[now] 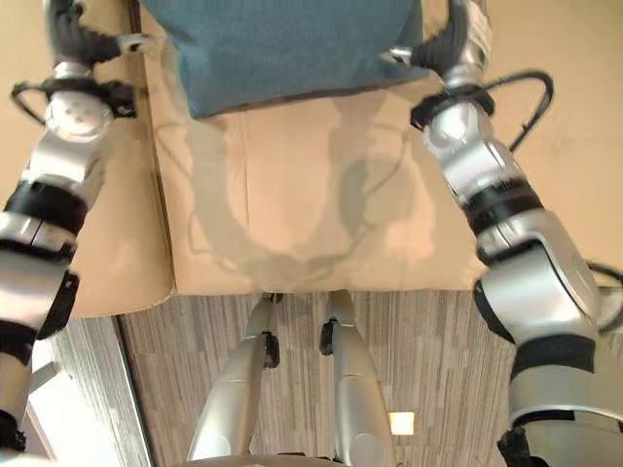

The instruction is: Pick up all the scattered cushions and arrange them neatly on the sofa.

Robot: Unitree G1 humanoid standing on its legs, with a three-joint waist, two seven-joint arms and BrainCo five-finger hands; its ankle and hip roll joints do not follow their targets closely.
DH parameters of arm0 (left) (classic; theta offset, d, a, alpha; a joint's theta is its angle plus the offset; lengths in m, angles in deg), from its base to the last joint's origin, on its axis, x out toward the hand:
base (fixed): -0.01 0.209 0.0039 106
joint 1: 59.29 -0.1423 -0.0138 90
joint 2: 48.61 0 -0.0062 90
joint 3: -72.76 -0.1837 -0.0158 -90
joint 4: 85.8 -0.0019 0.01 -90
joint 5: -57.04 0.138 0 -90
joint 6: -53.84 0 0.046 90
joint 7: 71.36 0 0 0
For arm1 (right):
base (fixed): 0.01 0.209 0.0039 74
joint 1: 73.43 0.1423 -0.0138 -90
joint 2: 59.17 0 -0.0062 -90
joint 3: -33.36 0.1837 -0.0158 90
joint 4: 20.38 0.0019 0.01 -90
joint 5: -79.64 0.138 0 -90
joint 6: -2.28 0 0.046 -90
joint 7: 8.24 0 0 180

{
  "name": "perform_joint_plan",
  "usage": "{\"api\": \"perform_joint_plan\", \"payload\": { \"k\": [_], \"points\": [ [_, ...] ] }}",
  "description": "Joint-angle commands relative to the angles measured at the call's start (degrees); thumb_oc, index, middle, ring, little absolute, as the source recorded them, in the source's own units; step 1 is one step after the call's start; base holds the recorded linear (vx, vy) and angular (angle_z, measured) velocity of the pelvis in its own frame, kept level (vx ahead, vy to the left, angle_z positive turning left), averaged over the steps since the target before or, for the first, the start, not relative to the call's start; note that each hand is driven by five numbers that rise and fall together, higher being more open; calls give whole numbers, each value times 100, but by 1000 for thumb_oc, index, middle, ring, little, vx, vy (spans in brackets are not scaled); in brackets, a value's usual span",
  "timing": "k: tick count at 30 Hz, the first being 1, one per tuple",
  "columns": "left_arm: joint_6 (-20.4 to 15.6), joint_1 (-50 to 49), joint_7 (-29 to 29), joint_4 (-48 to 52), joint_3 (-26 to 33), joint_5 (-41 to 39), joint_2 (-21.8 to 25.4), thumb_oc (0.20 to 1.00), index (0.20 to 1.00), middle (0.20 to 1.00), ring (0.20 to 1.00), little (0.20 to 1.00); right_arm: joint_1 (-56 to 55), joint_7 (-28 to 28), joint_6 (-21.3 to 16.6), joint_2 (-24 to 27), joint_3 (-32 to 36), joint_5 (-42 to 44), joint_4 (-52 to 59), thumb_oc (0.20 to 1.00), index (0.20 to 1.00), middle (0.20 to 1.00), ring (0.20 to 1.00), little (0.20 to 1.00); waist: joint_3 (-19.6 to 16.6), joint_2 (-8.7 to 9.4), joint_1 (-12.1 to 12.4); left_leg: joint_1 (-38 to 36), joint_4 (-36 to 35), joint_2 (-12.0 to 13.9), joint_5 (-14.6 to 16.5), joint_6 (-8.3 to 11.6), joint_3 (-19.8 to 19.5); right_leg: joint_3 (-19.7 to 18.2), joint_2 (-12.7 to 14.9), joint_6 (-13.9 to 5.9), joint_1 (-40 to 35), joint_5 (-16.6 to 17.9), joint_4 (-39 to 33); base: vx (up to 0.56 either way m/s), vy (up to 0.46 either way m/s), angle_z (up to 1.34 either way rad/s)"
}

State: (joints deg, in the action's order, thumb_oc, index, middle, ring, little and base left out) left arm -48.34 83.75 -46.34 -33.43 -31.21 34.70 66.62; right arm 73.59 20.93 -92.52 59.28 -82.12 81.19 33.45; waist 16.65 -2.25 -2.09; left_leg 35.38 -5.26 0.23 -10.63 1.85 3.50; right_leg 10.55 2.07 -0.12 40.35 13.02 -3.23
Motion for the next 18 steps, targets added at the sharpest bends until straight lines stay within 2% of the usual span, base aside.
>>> {"api": "perform_joint_plan", "payload": {
  "k": [1, 5, 6, 10, 16, 18],
  "points": [
    [-412, -1141, -32, 213, 85, 411, -355, 1000, 1000, 1000, 1000, 1000, -1223, -127, -265, -294, 486, -266, -198, 1000, 1000, 1000, 1000, 1000, -934, 305, 149, -637, 26, 226, 544, 505, -220, 29, 464, -943, -874, -500, -177, 80, -30, 11],
    [-401, -2997, -307, 1288, 701, 668, -893, 1000, 1000, 1000, 1000, 1000, -3115, -522, -334, -534, 1373, -410, 375, 1000, 1000, 1000, 1000, 1000, -980, 360, 135, -1245, 26, 242, 667, 468, -183, 100, 494, -916, -1524, -632, -177, 76, -27, 7],
    [-357, -3769, -497, 1630, 911, 823, -1059, 1000, 1000, 1000, 1000, 1000, -3798, -737, -358, -653, 1654, -478, 555, 1000, 1000, 1000, 1000, 1000, -968, 368, 151, -1559, 26, 258, 759, 444, -144, 123, 472, -907, -1850, -733, -177, 73, -25, 10],
    [-138, -5169, -1124, 1734, 1082, 974, -1461, 1000, 1000, 1000, 1000, 1000, -4966, -1261, -346, -1168, 1928, -607, 590, 1000, 1000, 1000, 1000, 1000, -1007, 370, 172, -2227, 26, 306, 808, 357, -69, 163, 422, -862, -2536, -919, -177, 48, -31, 8],
    [158, -6008, -1642, 854, 929, 1366, -1841, 1000, 1000, 1000, 1000, 1000, -5527, -1638, -384, -1609, 1748, -872, 87, 1000, 1000, 1000, 1000, 1000, -1131, 338, 245, -3007, 26, 350, 951, 275, 43, 174, 301, -804, -3345, -1138, -177, -11, -19, -5],
    [248, -6034, -1736, 57, 817, 1604, -1997, 1000, 1000, 1000, 1000, 1000, -5613, -1753, -372, -1710, 1545, -1013, -391, 1000, 1000, 1000, 1000, 1000, -1233, 336, 260, -3246, 26, 370, 1013, 267, 104, 187, 269, -787, -3604, -1218, -177, -37, -38, 1]
  ]
}}
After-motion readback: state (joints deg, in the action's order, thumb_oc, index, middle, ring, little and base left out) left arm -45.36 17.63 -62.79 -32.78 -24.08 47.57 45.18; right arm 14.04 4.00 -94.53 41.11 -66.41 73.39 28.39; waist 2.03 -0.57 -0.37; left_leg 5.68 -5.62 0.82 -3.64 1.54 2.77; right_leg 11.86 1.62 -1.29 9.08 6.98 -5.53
